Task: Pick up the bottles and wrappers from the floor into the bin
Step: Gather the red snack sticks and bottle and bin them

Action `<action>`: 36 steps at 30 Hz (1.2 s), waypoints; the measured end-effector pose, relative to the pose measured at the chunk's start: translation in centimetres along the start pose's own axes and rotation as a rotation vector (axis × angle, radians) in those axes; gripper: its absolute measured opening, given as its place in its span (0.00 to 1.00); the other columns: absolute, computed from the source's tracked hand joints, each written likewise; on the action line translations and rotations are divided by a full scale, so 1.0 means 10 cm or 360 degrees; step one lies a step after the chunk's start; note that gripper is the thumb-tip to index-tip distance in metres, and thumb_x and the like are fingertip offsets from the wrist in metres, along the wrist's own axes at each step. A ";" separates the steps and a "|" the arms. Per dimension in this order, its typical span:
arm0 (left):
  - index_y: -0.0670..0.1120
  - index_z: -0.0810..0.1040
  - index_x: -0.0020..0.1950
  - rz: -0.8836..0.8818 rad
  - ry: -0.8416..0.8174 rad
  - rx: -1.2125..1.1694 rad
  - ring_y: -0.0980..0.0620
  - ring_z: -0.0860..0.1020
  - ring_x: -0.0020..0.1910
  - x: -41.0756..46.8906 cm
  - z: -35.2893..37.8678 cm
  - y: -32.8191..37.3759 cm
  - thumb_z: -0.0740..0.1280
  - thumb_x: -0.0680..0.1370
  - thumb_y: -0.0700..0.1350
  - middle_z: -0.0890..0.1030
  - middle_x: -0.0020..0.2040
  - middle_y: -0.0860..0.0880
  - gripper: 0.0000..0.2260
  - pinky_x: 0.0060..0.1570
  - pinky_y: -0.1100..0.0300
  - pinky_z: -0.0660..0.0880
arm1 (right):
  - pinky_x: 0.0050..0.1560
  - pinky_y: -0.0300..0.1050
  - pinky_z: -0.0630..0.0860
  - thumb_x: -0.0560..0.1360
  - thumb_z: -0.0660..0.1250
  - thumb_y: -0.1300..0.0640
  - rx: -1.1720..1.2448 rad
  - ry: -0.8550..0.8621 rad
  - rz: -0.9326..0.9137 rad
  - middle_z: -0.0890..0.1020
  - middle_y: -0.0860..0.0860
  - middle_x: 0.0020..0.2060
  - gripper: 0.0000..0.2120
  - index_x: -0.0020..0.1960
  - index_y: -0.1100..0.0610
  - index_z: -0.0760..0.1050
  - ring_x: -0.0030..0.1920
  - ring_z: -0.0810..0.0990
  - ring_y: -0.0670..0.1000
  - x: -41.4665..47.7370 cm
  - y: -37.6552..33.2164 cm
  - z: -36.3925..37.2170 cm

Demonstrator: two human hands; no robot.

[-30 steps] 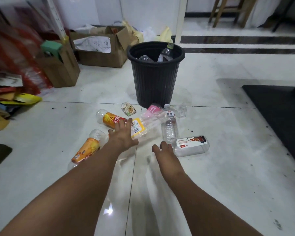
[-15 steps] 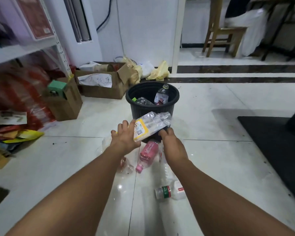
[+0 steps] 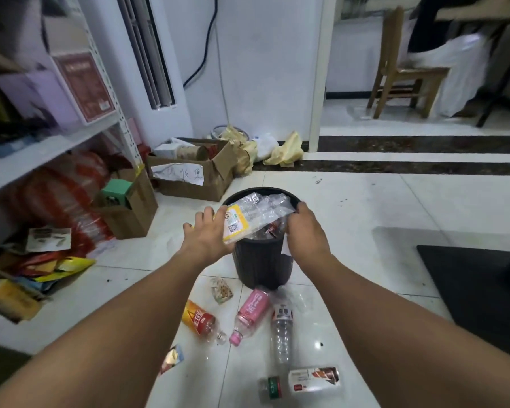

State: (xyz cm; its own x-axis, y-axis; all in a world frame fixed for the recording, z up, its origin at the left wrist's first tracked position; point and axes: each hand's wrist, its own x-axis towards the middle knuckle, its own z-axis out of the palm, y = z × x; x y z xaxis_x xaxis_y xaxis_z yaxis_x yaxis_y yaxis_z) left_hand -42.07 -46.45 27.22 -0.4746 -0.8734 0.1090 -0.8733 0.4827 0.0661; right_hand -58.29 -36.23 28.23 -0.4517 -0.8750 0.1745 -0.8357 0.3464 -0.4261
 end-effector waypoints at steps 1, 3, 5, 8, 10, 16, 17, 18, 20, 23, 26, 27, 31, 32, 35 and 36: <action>0.49 0.53 0.76 -0.0013 -0.0013 0.0008 0.44 0.64 0.66 0.03 -0.04 0.03 0.68 0.72 0.56 0.63 0.67 0.44 0.38 0.62 0.44 0.65 | 0.48 0.45 0.67 0.79 0.57 0.65 -0.0045 0.0000 0.0028 0.69 0.59 0.62 0.13 0.61 0.64 0.74 0.60 0.71 0.59 0.05 0.02 -0.05; 0.49 0.53 0.76 -0.0044 -0.0032 0.0021 0.44 0.64 0.66 0.09 -0.05 0.06 0.68 0.72 0.57 0.63 0.67 0.44 0.38 0.62 0.44 0.65 | 0.50 0.48 0.71 0.78 0.59 0.67 -0.0122 0.0051 0.0083 0.69 0.58 0.63 0.13 0.60 0.67 0.75 0.61 0.71 0.59 0.15 0.03 -0.16; 0.48 0.53 0.76 -0.0050 -0.0054 0.0046 0.44 0.64 0.66 0.17 -0.01 0.08 0.68 0.72 0.57 0.63 0.67 0.44 0.38 0.61 0.44 0.65 | 0.47 0.47 0.72 0.77 0.59 0.70 -0.0157 0.0093 0.0100 0.68 0.57 0.64 0.13 0.58 0.67 0.76 0.60 0.71 0.58 0.24 0.03 -0.14; 0.48 0.52 0.76 -0.0073 -0.0113 0.0063 0.43 0.64 0.67 0.38 0.14 0.10 0.69 0.72 0.58 0.63 0.68 0.44 0.40 0.62 0.44 0.65 | 0.44 0.45 0.70 0.76 0.60 0.71 -0.0270 0.0048 0.0010 0.67 0.55 0.65 0.12 0.57 0.65 0.76 0.61 0.70 0.56 0.39 0.08 0.04; 0.49 0.51 0.77 -0.0039 -0.0179 0.0112 0.43 0.63 0.68 0.57 0.25 0.14 0.69 0.72 0.59 0.63 0.69 0.43 0.41 0.63 0.43 0.64 | 0.44 0.47 0.72 0.76 0.60 0.70 -0.0280 0.0069 -0.0018 0.67 0.55 0.64 0.12 0.58 0.64 0.75 0.60 0.70 0.56 0.49 0.16 0.11; 0.51 0.58 0.75 0.0116 -0.0199 0.0414 0.46 0.62 0.70 1.17 0.49 0.26 0.70 0.72 0.56 0.65 0.68 0.45 0.36 0.67 0.46 0.60 | 0.45 0.47 0.72 0.75 0.61 0.69 -0.0336 0.0131 -0.0033 0.65 0.53 0.65 0.19 0.66 0.62 0.69 0.60 0.71 0.56 0.96 0.31 0.30; 0.52 0.60 0.74 0.0146 -0.0200 0.0482 0.46 0.63 0.69 1.26 0.53 0.27 0.70 0.72 0.55 0.66 0.67 0.45 0.34 0.67 0.47 0.60 | 0.46 0.47 0.73 0.75 0.60 0.69 -0.0347 0.0144 -0.0027 0.64 0.53 0.66 0.21 0.67 0.62 0.67 0.60 0.70 0.56 1.03 0.31 0.33; 0.52 0.64 0.73 0.0172 -0.0226 0.0535 0.46 0.63 0.69 1.34 0.57 0.28 0.71 0.72 0.55 0.67 0.66 0.46 0.32 0.68 0.48 0.59 | 0.47 0.48 0.73 0.75 0.60 0.68 -0.0350 0.0150 -0.0036 0.64 0.53 0.67 0.22 0.69 0.62 0.66 0.61 0.70 0.56 1.09 0.31 0.36; 0.52 0.69 0.69 0.0208 -0.0292 0.0563 0.47 0.64 0.69 1.46 0.64 0.29 0.71 0.71 0.57 0.69 0.65 0.46 0.29 0.69 0.51 0.57 | 0.50 0.48 0.73 0.76 0.60 0.66 -0.0357 0.0119 -0.0072 0.63 0.53 0.68 0.24 0.71 0.61 0.63 0.62 0.70 0.56 1.17 0.31 0.44; 0.52 0.69 0.70 0.0266 -0.0306 0.0431 0.46 0.65 0.69 1.60 0.80 0.33 0.70 0.72 0.59 0.70 0.65 0.45 0.28 0.73 0.51 0.54 | 0.54 0.48 0.73 0.76 0.61 0.64 -0.0386 0.0038 -0.0133 0.61 0.52 0.71 0.28 0.74 0.60 0.59 0.63 0.70 0.55 1.25 0.37 0.64; 0.53 0.67 0.71 0.0340 -0.0368 0.0371 0.45 0.65 0.69 1.64 0.95 0.39 0.68 0.72 0.62 0.70 0.66 0.45 0.30 0.74 0.49 0.52 | 0.58 0.48 0.72 0.76 0.63 0.64 -0.0389 -0.0060 -0.0117 0.57 0.50 0.74 0.32 0.77 0.59 0.56 0.65 0.69 0.55 1.27 0.44 0.83; 0.53 0.66 0.72 0.0360 -0.0384 0.0365 0.45 0.65 0.69 1.65 1.00 0.40 0.67 0.72 0.62 0.70 0.67 0.46 0.31 0.73 0.49 0.52 | 0.59 0.48 0.71 0.76 0.63 0.62 -0.0384 -0.0095 -0.0107 0.56 0.50 0.75 0.32 0.77 0.59 0.55 0.65 0.69 0.56 1.27 0.47 0.88; 0.54 0.58 0.76 0.0402 -0.0451 0.0288 0.45 0.59 0.75 1.67 1.10 0.46 0.61 0.74 0.66 0.62 0.75 0.45 0.34 0.75 0.48 0.49 | 0.61 0.51 0.70 0.81 0.57 0.56 -0.0400 -0.0316 -0.0167 0.56 0.51 0.76 0.25 0.77 0.55 0.56 0.64 0.70 0.57 1.21 0.55 0.99; 0.54 0.54 0.77 0.0398 -0.0467 0.0258 0.46 0.54 0.77 1.65 1.09 0.46 0.59 0.74 0.68 0.57 0.77 0.45 0.36 0.75 0.47 0.47 | 0.60 0.51 0.70 0.82 0.55 0.54 -0.0404 -0.0357 -0.0207 0.58 0.51 0.75 0.24 0.77 0.53 0.56 0.64 0.71 0.58 1.19 0.57 0.99; 0.52 0.50 0.78 0.0384 -0.0402 0.0185 0.49 0.46 0.78 1.60 0.98 0.40 0.54 0.77 0.66 0.49 0.79 0.48 0.34 0.76 0.49 0.44 | 0.61 0.52 0.69 0.83 0.52 0.52 -0.0461 -0.0356 -0.0252 0.60 0.51 0.75 0.22 0.76 0.50 0.56 0.64 0.72 0.58 1.14 0.63 0.92; 0.52 0.51 0.78 0.0385 -0.0368 0.0180 0.50 0.45 0.78 1.57 0.93 0.37 0.53 0.78 0.65 0.49 0.79 0.49 0.33 0.76 0.49 0.44 | 0.62 0.52 0.69 0.83 0.52 0.52 -0.0469 -0.0349 -0.0227 0.61 0.51 0.75 0.22 0.76 0.50 0.56 0.65 0.71 0.58 1.13 0.63 0.88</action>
State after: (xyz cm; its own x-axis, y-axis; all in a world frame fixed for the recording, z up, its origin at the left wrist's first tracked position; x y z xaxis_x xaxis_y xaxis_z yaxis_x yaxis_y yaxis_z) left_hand -53.76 -59.03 19.93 -0.6706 -0.7320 -0.1203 -0.7329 0.6788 -0.0457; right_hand -65.88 -46.87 19.68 -0.2737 -0.9618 0.0063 -0.9536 0.2705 -0.1325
